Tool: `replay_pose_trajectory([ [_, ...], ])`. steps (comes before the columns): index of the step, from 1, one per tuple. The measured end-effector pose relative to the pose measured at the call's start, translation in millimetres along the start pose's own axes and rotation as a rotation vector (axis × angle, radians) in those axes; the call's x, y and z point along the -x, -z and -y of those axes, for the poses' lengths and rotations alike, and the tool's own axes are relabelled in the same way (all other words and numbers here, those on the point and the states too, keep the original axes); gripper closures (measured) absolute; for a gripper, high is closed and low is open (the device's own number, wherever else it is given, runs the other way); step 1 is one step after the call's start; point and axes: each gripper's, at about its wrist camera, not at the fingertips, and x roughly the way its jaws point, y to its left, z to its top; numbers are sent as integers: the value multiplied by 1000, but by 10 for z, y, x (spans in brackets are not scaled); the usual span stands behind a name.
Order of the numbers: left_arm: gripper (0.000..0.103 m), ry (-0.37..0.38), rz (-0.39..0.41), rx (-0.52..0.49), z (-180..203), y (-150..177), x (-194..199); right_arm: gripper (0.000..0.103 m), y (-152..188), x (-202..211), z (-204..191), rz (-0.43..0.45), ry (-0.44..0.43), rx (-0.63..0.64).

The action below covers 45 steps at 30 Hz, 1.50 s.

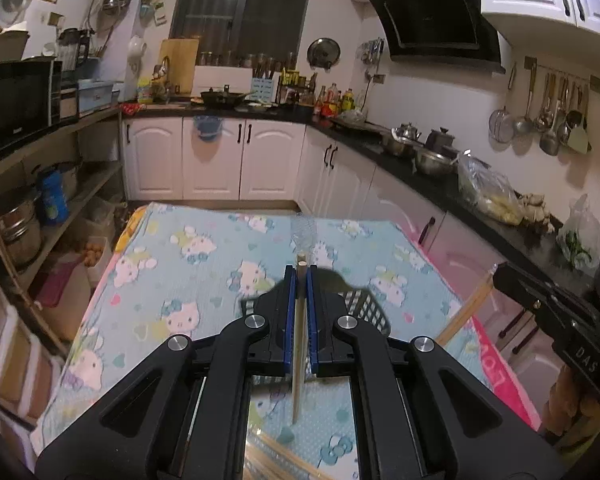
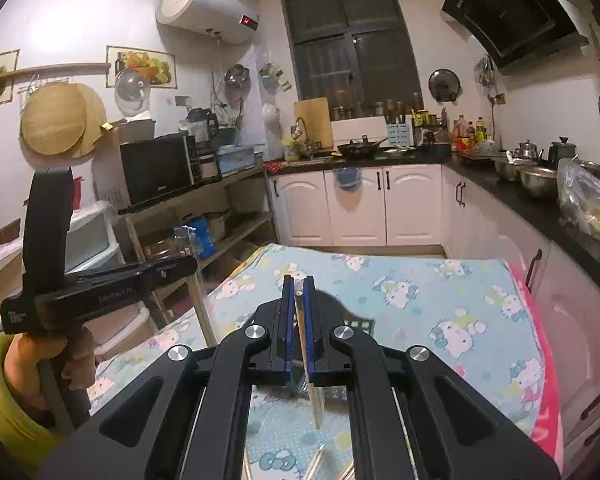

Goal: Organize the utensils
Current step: 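Lift the chopsticks with the left tool and carry them over the caddy, then lower the chopsticks into the caddy slot and open the left tool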

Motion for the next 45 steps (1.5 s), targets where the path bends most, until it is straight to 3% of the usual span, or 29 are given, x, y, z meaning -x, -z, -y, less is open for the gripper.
replay_pose_trajectory([
  [14, 102, -2, 111, -31, 101, -471, -169, 98, -476, -28, 126, 73, 50, 22],
  [19, 102, -20, 115, -12, 2, -546, -340, 98, -590, -144, 186, 80, 65, 12],
  [30, 102, -47, 98, -7, -214, -359, -627, 98, -559, -565, 240, 45, 69, 1],
  [45, 102, -46, 23, 4, -442, 28, -934, 98, -180, -1137, 326, -43, 67, -70],
])
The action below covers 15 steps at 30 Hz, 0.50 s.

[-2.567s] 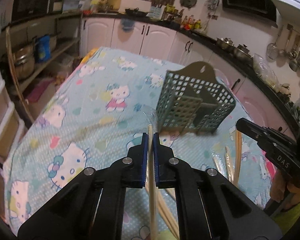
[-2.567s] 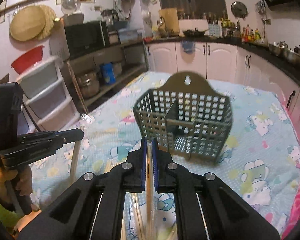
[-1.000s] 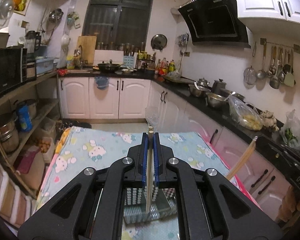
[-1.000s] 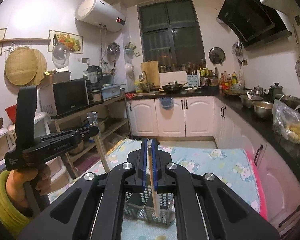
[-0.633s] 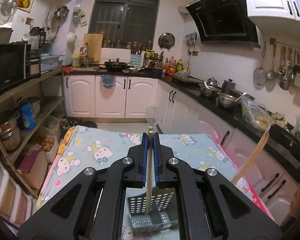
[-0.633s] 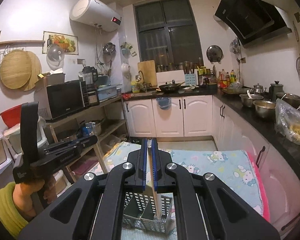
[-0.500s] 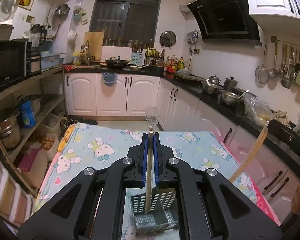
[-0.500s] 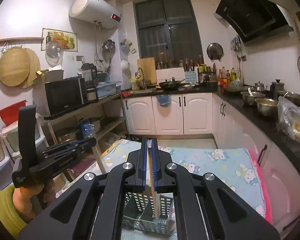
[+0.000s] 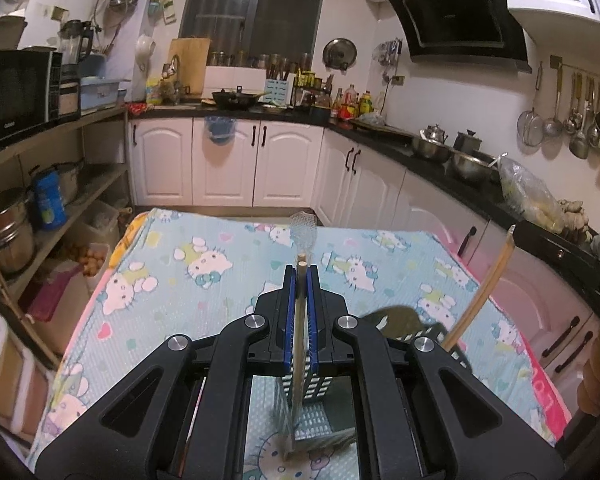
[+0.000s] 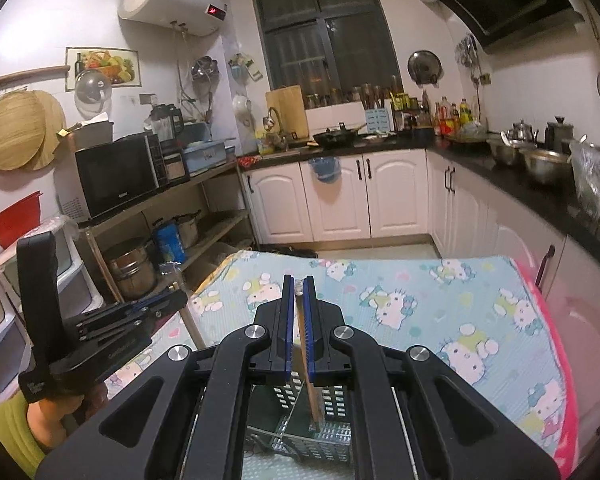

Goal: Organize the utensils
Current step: 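Lower the chopsticks into the caddy slot and open the left tool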

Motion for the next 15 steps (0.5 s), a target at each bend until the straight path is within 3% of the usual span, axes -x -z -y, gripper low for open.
replay_pose_trajectory([
  [15, 102, 5, -15, -7, 16, 187, 8, 98, 293, -60, 212, -40, 31, -49],
])
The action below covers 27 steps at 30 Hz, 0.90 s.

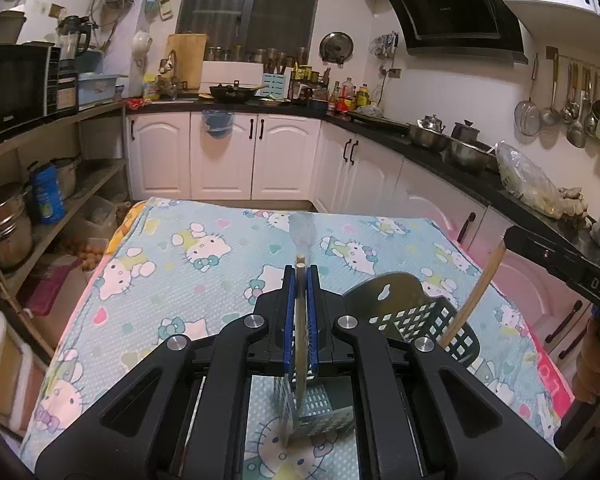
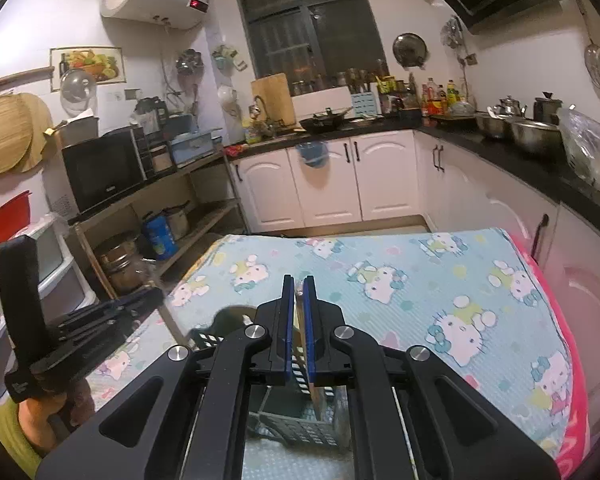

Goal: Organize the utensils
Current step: 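Lower the chopsticks into the caddy slot and open the left tool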

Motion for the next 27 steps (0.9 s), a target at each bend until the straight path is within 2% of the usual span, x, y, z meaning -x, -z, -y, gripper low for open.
replay_pose_trajectory([
  [6, 99, -7, -15, 13, -37, 73, 35, 97, 72, 65, 86, -13, 31, -9],
  [9, 89, -6, -27, 30, -61, 116, 61, 89, 129, 115, 119, -20, 44, -11],
  [10, 89, -9, -30, 32, -70, 129, 73, 85, 143, 130, 135, -20, 48, -13],
  [14, 80, -18, -33, 36, -86, 163, 127, 82, 198, 201, 164, -23, 58, -6],
  [19, 77, -31, -43, 44, -110, 214, 198, 76, 265, 280, 168, -27, 67, -5],
  [23, 67, -32, -46, 56, -127, 265, 290, 71, 327, 352, 160, -33, 70, -4],
  [27, 51, -36, -42, 65, -127, 316, 386, 65, 396, 449, 125, -29, 73, 14],
])
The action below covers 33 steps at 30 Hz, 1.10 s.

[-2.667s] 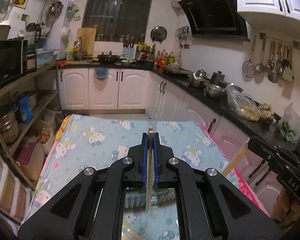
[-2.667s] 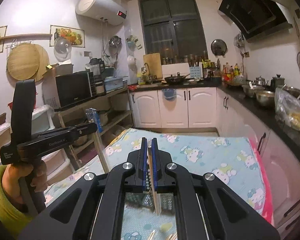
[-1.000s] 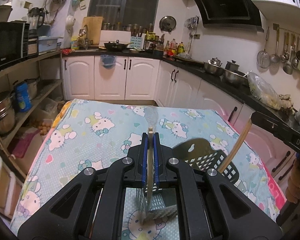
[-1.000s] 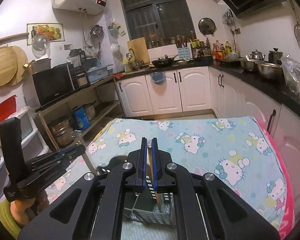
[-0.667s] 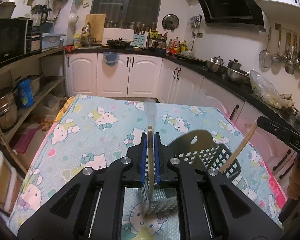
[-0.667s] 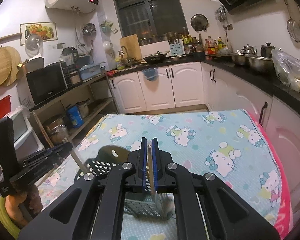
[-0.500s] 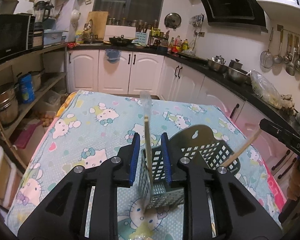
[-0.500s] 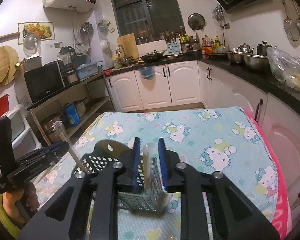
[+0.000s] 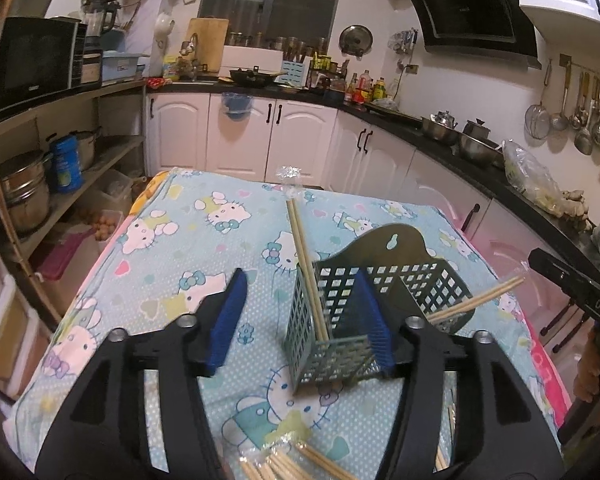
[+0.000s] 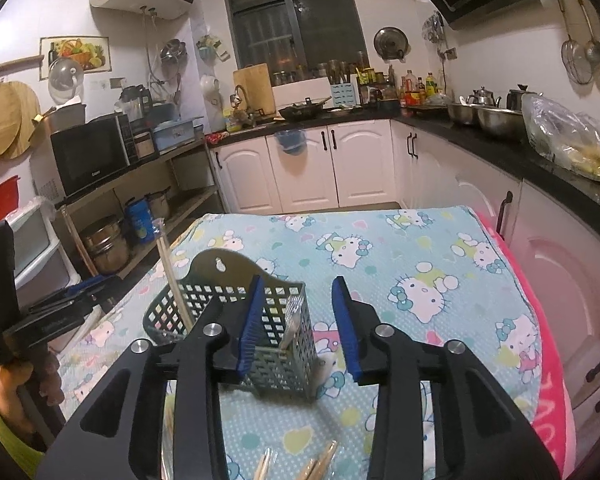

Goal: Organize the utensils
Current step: 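Lower the chopsticks into the caddy slot and open the left tool, then lower the left tool onto another chopstick bundle and close its fingers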

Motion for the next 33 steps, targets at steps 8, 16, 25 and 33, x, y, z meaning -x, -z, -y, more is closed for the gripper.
replay_pose_trajectory([
  [8, 22, -11, 16, 14, 2, 108, 210, 50, 139, 207, -74, 11, 1, 41],
  [16, 11, -41, 52, -3, 33, 202, 439, 42, 291, 363, -109, 15, 11, 73],
  [25, 11, -54, 50, -15, 90, 412, 583, 39, 511, 500, -209, 2, 6, 119],
  [33, 11, -59, 23, 14, 65, 635, 655, 39, 686, 556, -304, -35, -17, 146],
])
